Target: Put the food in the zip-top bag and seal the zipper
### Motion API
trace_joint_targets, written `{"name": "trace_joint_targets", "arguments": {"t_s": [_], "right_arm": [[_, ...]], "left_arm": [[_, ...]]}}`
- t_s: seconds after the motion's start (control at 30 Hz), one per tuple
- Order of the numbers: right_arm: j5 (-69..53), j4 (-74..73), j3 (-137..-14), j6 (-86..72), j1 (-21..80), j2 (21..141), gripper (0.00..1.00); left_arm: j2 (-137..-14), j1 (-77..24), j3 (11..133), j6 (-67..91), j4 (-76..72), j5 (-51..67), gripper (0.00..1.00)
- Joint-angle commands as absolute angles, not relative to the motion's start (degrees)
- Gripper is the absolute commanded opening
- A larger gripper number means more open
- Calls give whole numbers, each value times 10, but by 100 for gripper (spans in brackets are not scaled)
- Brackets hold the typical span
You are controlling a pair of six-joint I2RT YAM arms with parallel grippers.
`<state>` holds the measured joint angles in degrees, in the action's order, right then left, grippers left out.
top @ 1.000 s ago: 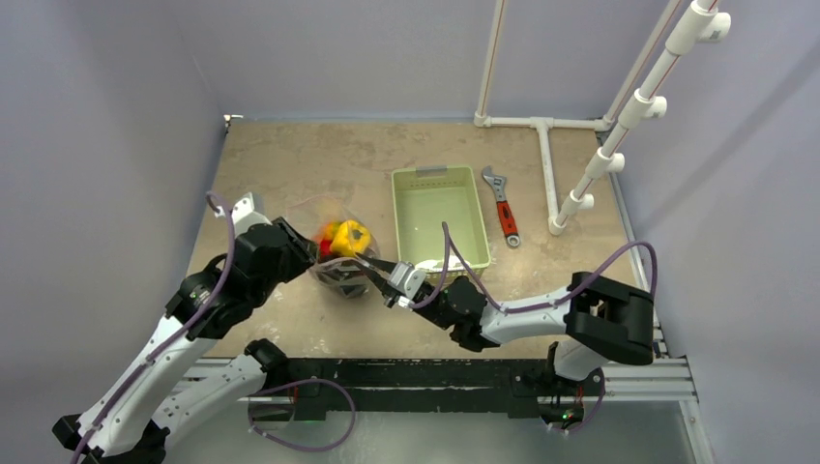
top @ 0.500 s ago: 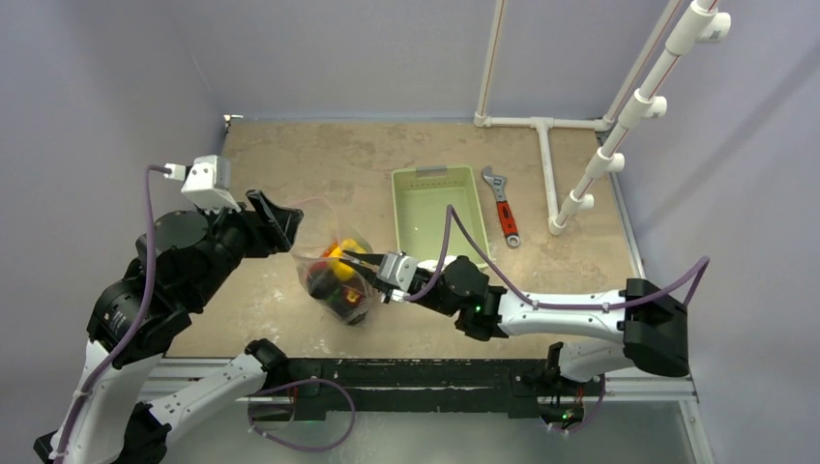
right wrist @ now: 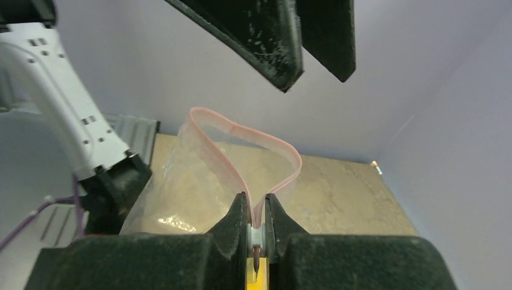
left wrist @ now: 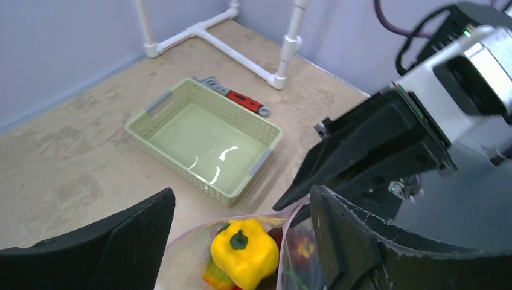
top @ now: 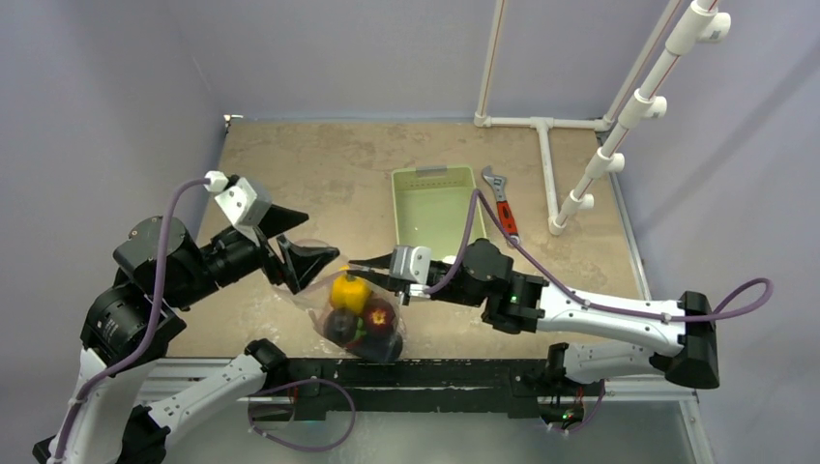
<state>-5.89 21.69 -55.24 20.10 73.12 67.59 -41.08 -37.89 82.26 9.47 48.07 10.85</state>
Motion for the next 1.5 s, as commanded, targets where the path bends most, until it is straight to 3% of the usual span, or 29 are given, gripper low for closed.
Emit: {"name": "trace_joint_targets", "arguments": {"t_s": [0.0, 0.5, 1.1, 1.17, 1.27, 1.33, 1.4, 1.47], "right_arm": [[-110, 163, -587, 172, 734, 625, 0], [-181, 46, -630, 137, 734, 574, 0], [-107, 4, -695, 80, 734, 588, 0], [-107, 1, -698, 75, 734, 590, 0], [-114, 1, -698, 71, 734, 594, 0], [-117, 4, -697, 68, 734, 596, 0], [-119, 4, -697, 66, 734, 598, 0], [-114, 6, -695, 62, 734, 598, 0]], "left_arm": [[-414, -378, 813, 30, 462, 263, 82], [-447, -378, 737, 7, 435, 522, 90], [-410, -379, 663, 38, 432, 492, 81], [-411, -379, 663, 37, 432, 485, 75], [-423, -380, 668, 34, 432, 479, 55], [-431, -379, 672, 33, 432, 475, 36], [-435, -379, 677, 34, 432, 451, 0], [-437, -379, 680, 30, 436, 438, 0]]}}
